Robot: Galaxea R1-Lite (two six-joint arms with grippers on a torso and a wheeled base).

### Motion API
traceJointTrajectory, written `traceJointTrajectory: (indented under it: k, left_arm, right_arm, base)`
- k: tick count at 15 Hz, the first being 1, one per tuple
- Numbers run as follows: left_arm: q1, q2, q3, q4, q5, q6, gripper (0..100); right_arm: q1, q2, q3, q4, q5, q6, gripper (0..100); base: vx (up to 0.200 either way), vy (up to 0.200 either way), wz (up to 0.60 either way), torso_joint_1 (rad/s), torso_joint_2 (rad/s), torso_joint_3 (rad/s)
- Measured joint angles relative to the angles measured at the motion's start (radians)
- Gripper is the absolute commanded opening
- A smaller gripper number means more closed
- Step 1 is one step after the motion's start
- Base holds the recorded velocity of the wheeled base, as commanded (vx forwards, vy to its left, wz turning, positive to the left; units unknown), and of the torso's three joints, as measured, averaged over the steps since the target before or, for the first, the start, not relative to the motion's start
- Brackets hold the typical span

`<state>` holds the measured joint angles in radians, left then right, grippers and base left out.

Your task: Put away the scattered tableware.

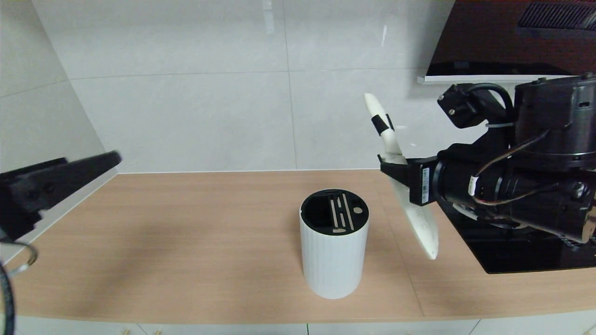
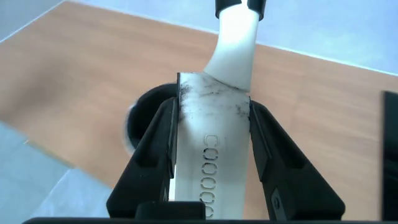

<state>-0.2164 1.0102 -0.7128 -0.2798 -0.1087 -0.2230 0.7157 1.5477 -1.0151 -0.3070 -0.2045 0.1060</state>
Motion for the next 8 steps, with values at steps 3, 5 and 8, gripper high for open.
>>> traceJointTrajectory:
  k: [3, 5, 8]
  left_arm:
    - [-0.091, 0.247, -0.018, -0.307, -0.003, -0.098, 100]
    - [-0.185, 0.366, -0.024, -0.394, -0.005, -0.280, 100]
    - [-0.257, 0.460, -0.063, -0.419, -0.111, -0.402, 100]
  right_arm:
    - [0.076, 0.037, 0.010, -0.002, -0.023, 0.004, 0]
    - [0.118, 0.071, 0.016, -0.027, -0.029, 0.006, 0]
    - [0.188, 0.099, 0.019, -0.048, -0.048, 0.050, 0]
  base:
    - [0.000, 0.000, 0.00, 0.000, 0.00, 0.000]
    - [0.000, 0.000, 0.00, 0.000, 0.00, 0.000]
    - [0.000, 0.000, 0.00, 0.000, 0.00, 0.000]
